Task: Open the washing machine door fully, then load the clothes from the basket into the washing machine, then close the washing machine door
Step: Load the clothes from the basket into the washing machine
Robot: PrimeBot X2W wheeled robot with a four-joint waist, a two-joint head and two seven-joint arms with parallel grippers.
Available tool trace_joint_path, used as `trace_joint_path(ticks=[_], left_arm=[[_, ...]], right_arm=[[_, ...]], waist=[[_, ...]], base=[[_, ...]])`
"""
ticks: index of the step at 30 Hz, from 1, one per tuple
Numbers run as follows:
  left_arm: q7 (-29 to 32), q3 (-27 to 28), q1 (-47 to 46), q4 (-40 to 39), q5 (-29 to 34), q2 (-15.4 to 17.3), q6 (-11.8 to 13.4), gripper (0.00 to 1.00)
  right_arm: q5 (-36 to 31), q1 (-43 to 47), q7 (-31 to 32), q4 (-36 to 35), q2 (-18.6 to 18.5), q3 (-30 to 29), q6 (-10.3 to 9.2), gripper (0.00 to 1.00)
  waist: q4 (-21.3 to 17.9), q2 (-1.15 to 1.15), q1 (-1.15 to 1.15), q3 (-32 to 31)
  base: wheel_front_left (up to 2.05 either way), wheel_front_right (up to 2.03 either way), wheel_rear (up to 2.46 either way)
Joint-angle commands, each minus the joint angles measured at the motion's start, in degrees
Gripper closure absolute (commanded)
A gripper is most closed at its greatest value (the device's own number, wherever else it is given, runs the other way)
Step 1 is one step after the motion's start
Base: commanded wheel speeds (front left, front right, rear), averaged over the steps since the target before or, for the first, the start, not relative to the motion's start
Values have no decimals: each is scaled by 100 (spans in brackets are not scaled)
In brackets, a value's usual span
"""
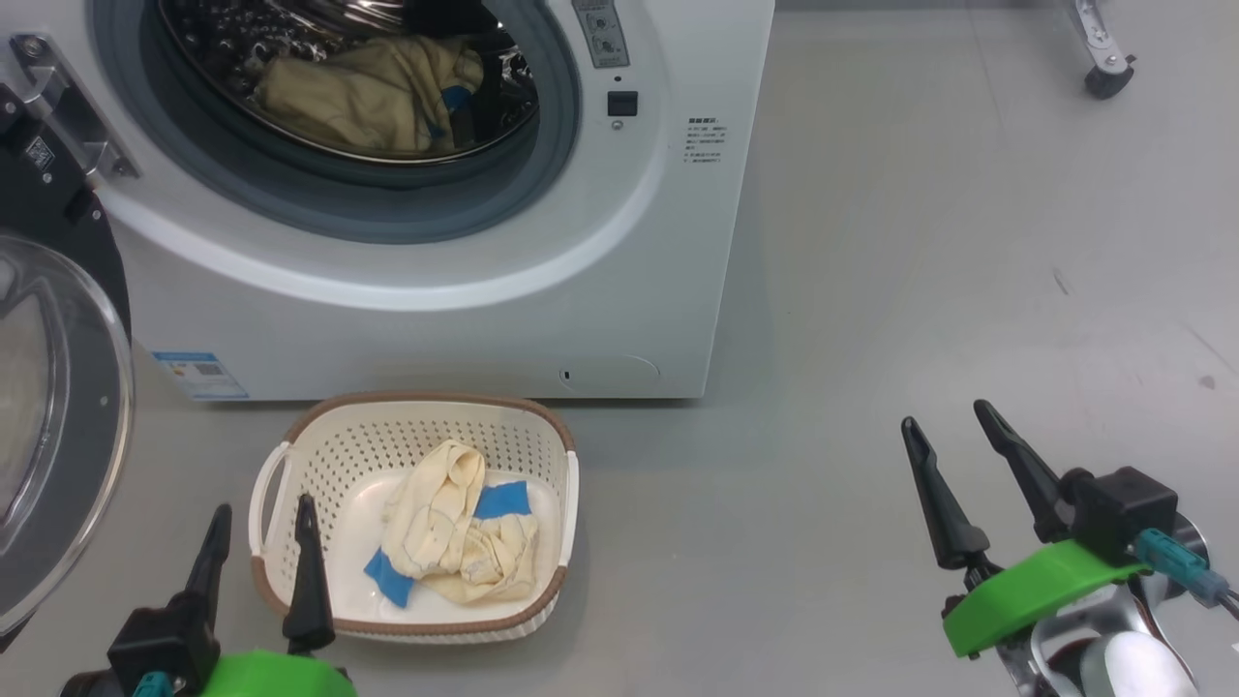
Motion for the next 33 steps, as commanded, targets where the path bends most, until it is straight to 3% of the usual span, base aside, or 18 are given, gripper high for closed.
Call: trace_joint_path(ticks=[1,26,33], left_arm=[[-39,281,-127,-167,68,73,700,0],[-39,305,-15,-222,81,40,733,0],[13,199,-178,-173,107,95,605,0]], right_arm=[[-39,-73,23,-253,-33,94,-16,0],[34,140,141,-462,-33,122,-16,0],[58,56,118,-481,-33,171,-16,0]], waist=[[19,-1,1,-61],[28,-1,1,-135],[-7,-1,1,21]], base=[[0,0,0],[0,0,0],[0,0,0]])
